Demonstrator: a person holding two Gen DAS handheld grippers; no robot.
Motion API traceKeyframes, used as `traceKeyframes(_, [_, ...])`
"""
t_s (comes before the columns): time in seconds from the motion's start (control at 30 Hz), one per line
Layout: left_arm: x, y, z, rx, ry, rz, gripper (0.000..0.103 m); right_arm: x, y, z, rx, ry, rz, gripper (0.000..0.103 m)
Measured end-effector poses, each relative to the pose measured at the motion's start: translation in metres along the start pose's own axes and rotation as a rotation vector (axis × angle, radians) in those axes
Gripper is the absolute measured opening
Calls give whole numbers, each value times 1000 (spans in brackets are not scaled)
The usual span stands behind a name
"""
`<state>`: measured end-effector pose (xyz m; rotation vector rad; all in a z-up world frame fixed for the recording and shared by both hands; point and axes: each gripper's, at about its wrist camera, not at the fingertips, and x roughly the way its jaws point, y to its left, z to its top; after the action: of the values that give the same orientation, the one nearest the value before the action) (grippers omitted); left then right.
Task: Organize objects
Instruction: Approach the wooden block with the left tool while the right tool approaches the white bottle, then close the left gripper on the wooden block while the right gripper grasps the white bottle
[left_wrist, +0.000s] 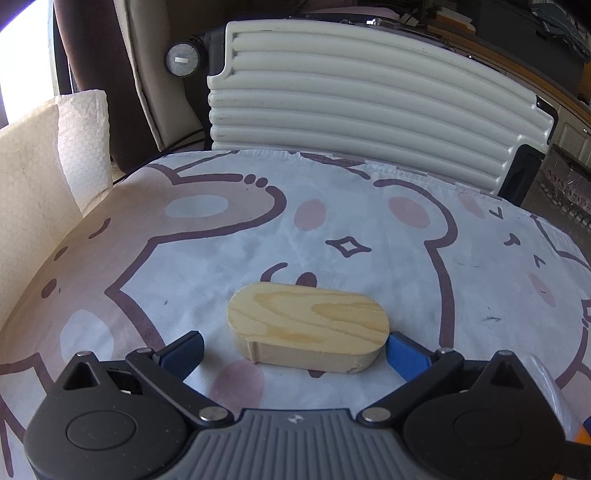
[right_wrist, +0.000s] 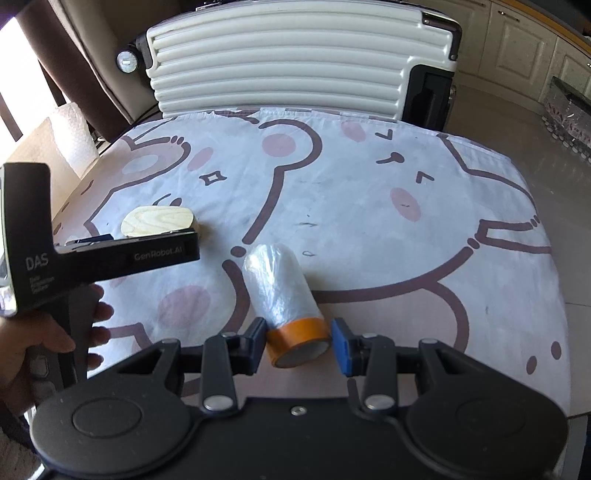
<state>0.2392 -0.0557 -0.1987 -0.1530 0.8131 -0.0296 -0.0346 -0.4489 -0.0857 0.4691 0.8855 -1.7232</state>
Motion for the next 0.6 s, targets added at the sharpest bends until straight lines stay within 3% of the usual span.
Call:
traceKeyframes(0.1, [0,1,1,-18,-7,-7,101,-3,-2,-2,1,6,4,39])
traceKeyframes(0.2, [-1,0,2,-25,-1,-44,90,-5,-3,-3,6,12,0,39])
traceKeyframes(0.47, [-10,1,-2,45,32,-90,89,-9,-2,-4,39,20,0,39])
traceKeyframes(0.6, [-21,2,-9,131,56,-119,89,-10,2,-6,52,51,-7,39])
